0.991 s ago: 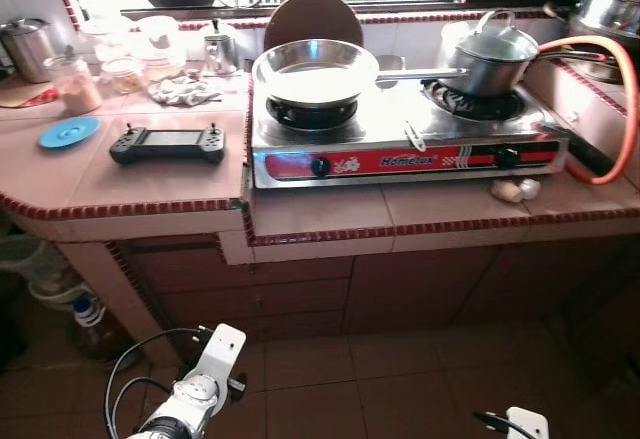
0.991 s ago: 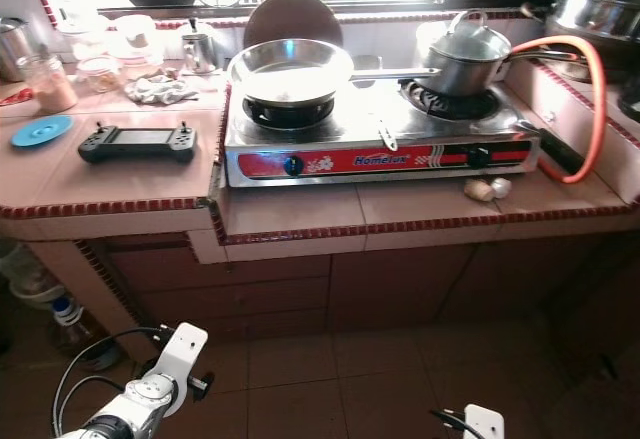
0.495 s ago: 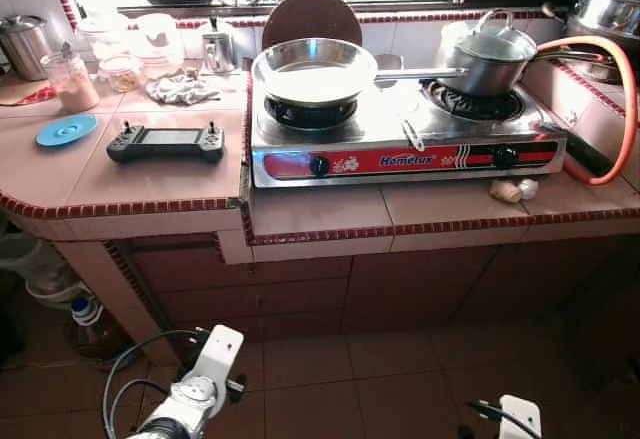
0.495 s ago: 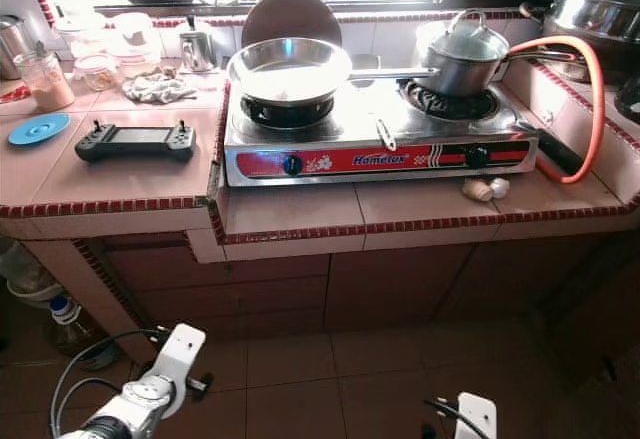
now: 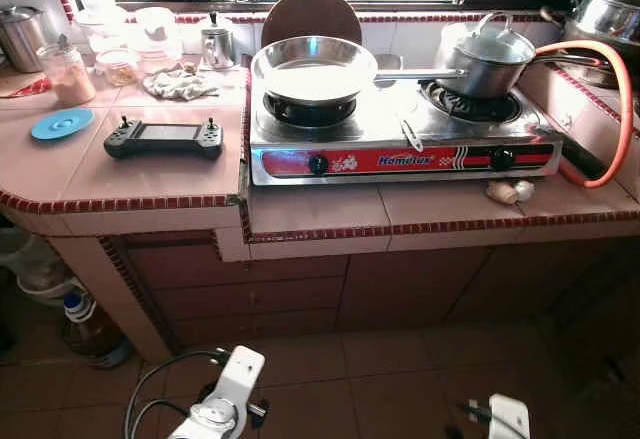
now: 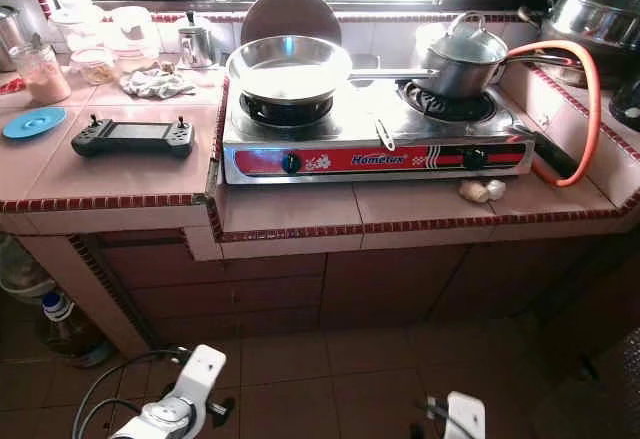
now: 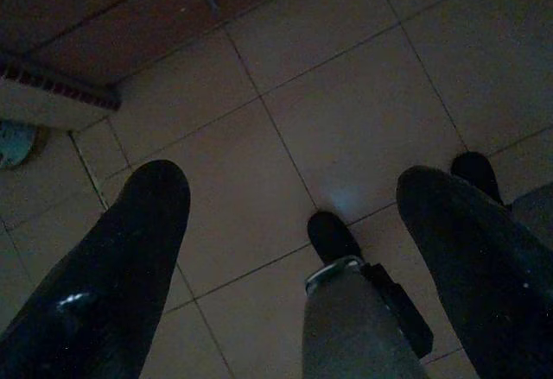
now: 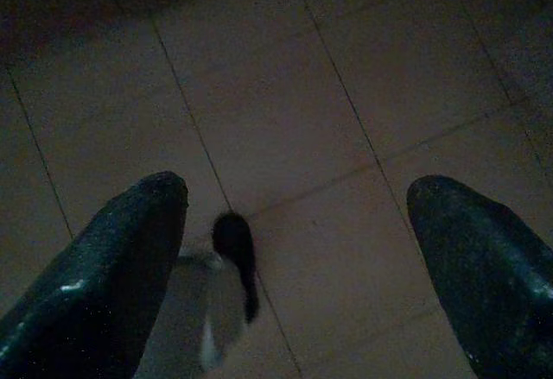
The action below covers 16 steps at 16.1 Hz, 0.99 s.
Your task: Kitchen organization
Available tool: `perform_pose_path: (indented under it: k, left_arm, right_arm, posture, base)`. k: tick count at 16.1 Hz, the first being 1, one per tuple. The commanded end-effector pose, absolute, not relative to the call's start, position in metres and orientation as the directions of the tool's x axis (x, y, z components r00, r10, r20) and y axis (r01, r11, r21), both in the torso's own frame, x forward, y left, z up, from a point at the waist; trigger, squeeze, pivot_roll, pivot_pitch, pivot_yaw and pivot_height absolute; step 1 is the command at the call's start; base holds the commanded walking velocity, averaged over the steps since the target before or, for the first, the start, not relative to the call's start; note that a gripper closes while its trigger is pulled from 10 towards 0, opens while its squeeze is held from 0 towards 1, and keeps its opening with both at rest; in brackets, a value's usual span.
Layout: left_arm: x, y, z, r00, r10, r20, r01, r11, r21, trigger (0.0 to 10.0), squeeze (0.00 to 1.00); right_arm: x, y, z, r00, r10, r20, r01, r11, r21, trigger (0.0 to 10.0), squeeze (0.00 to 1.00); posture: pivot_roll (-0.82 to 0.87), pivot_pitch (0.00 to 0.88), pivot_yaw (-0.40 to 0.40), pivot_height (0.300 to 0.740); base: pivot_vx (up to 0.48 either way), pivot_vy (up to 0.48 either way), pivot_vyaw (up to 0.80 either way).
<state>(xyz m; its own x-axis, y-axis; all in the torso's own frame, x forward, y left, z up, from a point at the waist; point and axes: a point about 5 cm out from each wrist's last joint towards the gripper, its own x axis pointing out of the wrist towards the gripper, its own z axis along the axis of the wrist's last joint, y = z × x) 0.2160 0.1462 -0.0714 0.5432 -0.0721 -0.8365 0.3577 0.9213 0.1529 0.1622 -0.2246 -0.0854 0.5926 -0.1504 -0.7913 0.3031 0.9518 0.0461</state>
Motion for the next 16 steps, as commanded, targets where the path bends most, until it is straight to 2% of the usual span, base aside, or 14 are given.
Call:
perform_pose_path:
  k: [1,6,7,11,16]
  left_arm:
    - [0.215,0.148,-0.072,0.537,-0.074,-0.84,0.383,0.909,0.165,10.0,0.0]
    - [0.228,0.158,-0.064,0.545,-0.062,-0.836,0.41,0.89,0.201,10.0,0.0]
    - [0.229,0.158,-0.063,0.548,-0.06,-0.834,0.417,0.885,0.209,10.0,0.0]
    - [0.23,0.158,-0.063,0.537,-0.065,-0.841,0.462,0.857,0.229,10.0,0.0]
    - [0.232,0.156,-0.062,0.529,-0.066,-0.846,0.482,0.844,0.235,10.0,0.0]
  right_arm:
    - [0.165,-0.224,-0.084,0.598,-0.154,-0.787,0.314,0.948,0.053,10.0,0.0]
    - [0.159,-0.209,-0.09,0.57,-0.136,-0.811,0.31,0.949,0.059,10.0,0.0]
    - [0.157,-0.212,-0.091,0.559,-0.17,-0.812,0.292,0.956,0.001,10.0,0.0]
    - [0.161,-0.216,-0.088,0.565,-0.168,-0.808,0.326,0.945,0.032,10.0,0.0]
    - [0.155,-0.214,-0.091,0.558,-0.17,-0.812,0.332,0.943,0.031,10.0,0.0]
  posture:
    - [-0.07,0.0,-0.016,0.74]
    - [-0.05,0.0,0.035,0.74]
    - [-0.05,0.0,0.039,0.74]
    - [-0.08,0.0,0.072,0.74]
    - [-0.09,0.0,0.074,0.74]
  base:
    - [0.0,0.0,0.0]
    - [0.0,0.0,0.0]
    - [0.0,0.0,0.0]
    - [0.0,0.0,0.0]
    - [0.0,0.0,0.0]
